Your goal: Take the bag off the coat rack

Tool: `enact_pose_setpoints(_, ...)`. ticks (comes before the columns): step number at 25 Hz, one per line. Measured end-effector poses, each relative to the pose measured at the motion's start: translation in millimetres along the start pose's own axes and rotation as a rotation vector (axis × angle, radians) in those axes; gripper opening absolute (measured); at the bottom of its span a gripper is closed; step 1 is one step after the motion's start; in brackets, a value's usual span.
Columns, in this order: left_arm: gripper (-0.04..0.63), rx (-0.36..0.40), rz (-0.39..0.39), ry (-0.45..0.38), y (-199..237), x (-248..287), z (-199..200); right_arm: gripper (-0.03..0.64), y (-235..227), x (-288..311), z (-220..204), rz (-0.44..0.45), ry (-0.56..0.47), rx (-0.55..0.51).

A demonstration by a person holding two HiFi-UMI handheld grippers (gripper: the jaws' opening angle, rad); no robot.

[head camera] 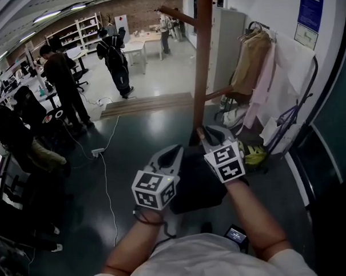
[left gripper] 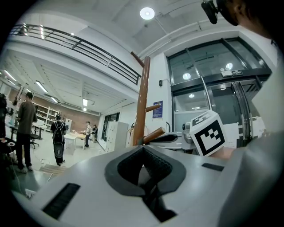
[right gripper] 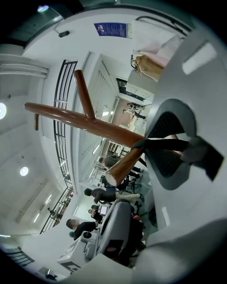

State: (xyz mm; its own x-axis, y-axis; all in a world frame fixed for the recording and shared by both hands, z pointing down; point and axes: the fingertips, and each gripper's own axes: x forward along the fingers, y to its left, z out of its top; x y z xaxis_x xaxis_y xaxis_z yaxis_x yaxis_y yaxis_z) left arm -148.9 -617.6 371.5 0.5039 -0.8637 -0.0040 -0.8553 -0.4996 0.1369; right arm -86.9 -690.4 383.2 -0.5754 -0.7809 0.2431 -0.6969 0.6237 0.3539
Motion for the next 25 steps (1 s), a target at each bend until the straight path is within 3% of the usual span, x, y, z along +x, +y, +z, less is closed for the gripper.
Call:
enact_pose_setpoints(12, 0.006, 0.000, 0.036, -0.013, 13.3, 9.3, 6.5, 0.025, -11.7, 4.0, 3.5, 0.015, -0.066, 0.050)
enact_pose_setpoints(25, 0.006, 0.022, 0.006, -0.064, -7.9, -20.2, 35.9, 0.023, -19.4, -64.1, 63.1, -0.054, -0.234, 0.071)
